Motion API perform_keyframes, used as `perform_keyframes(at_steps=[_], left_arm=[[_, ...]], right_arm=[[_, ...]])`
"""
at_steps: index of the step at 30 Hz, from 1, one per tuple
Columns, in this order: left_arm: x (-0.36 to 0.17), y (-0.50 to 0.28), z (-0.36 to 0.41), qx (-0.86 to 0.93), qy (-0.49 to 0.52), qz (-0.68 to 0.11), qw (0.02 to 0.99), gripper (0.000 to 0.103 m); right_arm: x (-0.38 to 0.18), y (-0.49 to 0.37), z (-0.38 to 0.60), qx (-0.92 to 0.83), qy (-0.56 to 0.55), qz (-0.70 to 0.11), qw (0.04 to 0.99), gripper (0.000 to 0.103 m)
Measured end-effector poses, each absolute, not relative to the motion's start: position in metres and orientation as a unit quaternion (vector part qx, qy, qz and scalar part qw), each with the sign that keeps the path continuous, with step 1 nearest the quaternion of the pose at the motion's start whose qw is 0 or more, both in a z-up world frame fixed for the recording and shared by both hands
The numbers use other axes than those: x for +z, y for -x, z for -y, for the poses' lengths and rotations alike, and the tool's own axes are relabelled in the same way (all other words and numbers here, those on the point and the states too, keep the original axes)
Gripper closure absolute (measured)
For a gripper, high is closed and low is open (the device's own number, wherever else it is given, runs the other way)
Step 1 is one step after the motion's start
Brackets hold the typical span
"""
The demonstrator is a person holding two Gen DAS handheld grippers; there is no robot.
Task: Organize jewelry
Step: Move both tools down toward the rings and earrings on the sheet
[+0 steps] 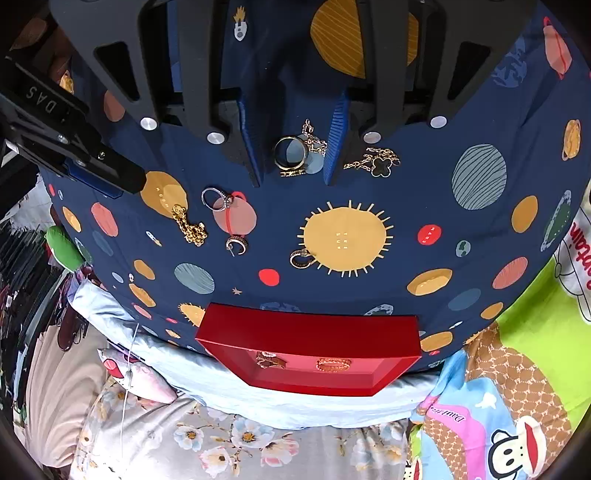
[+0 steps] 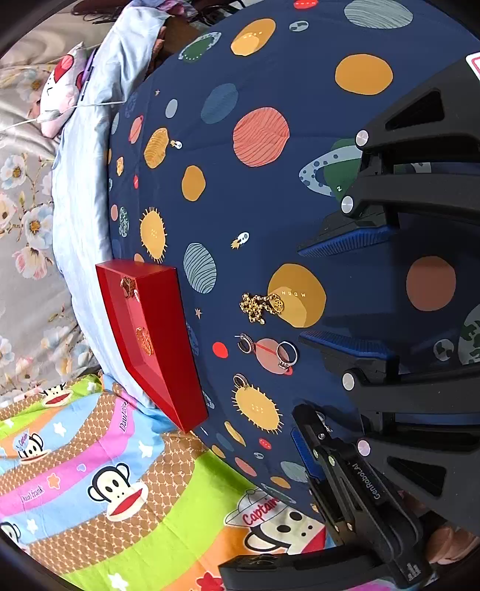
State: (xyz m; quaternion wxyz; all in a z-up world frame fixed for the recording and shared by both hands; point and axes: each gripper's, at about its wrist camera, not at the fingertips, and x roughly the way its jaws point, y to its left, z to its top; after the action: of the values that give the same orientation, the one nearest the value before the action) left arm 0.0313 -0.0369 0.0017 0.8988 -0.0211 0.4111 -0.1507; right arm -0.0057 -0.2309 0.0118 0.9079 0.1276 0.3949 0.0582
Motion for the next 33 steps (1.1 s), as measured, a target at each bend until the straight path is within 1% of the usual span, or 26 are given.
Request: perform_keyframes(at_steps=[7, 8, 9, 10, 11, 14, 22, 26, 33], left_arm=[[0.006, -0.03, 0.047, -0.146, -0.003, -0.397, 0.906, 0.072], [0.005, -0.031, 0.047, -0.147, -0.005, -0.402, 0.904, 0.075], [0.003, -0.033, 0.048, -0.15, -0.004, -0.408, 0.901, 0.083], [0.002, -0.034, 0.049, -0.153, -0.004, -0.412, 0.898, 0.085], [0.001, -0.035, 0.049, -0.153, -0.004, -0.416, 0.896, 0.087], [0.0, -0.035, 0.049, -0.155, -0.002, -0.417, 0.895, 0.089], [0.004, -0.031, 0.045, -0.161, 0.007, -0.411, 0.897, 0.09], [0.014, -0.027, 0.034, -0.162, 0.021, -0.401, 0.901, 0.09], [0.03, -0.018, 0.007, -0.152, 0.04, -0.389, 0.908, 0.09]], right_arm=[[0.01, 0.003, 0.238, 0.064, -0.152, -0.399, 0.902, 0.062], [0.009, 0.003, 0.238, 0.065, -0.151, -0.399, 0.902, 0.062], [0.009, 0.003, 0.238, 0.065, -0.149, -0.399, 0.903, 0.062], [0.009, 0.003, 0.238, 0.065, -0.148, -0.398, 0.903, 0.062], [0.01, 0.004, 0.237, 0.065, -0.145, -0.398, 0.903, 0.062], [0.01, 0.004, 0.234, 0.064, -0.136, -0.398, 0.905, 0.062], [0.012, 0.004, 0.226, 0.066, -0.115, -0.396, 0.909, 0.062], [0.014, 0.003, 0.215, 0.082, -0.097, -0.394, 0.91, 0.062], [0.013, -0.026, 0.187, 0.116, -0.069, -0.406, 0.904, 0.062]])
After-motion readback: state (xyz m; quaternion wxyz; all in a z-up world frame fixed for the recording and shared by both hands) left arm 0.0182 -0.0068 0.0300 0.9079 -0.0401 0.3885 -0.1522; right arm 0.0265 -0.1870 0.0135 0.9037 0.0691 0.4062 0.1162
